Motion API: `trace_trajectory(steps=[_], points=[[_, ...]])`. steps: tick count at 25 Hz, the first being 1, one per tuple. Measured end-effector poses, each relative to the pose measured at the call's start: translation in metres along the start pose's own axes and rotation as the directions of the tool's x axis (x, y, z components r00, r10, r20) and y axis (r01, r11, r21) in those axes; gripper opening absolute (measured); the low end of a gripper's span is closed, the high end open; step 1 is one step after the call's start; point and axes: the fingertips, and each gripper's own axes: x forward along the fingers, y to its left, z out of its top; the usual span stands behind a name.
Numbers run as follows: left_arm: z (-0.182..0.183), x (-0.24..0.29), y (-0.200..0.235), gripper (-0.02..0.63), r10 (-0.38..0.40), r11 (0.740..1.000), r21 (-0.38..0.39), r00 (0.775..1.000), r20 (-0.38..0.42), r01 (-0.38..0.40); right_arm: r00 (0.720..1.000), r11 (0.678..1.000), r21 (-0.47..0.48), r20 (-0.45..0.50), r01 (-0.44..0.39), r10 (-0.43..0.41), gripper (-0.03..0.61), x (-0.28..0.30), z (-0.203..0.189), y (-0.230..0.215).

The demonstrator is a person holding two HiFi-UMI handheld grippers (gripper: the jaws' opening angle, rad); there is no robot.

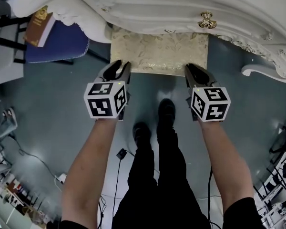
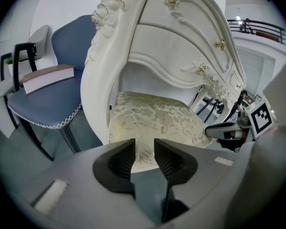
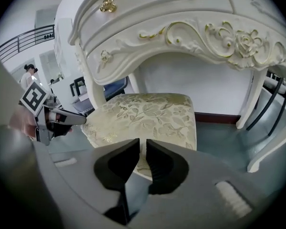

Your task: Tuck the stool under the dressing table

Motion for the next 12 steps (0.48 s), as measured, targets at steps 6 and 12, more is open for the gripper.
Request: trace_trajectory(steps=[6, 12], points=[[-0.024, -0.013, 0.001, 0.161, 0.009, 0.999, 0.043, 0.998, -0.054, -0.006, 0.998, 0.996, 0.076, -0.047, 0.051, -0.047, 0.044, -0.023, -0.041, -0.011], [-0.025, 0.000, 0.006, 0.147, 0.033, 0.998, 0.054, 0.997, -0.072, -0.029, 0.996, 0.989, 0.125, -0.053, 0.079, -0.072, 0.021, -0.008, -0.046, -0.018]])
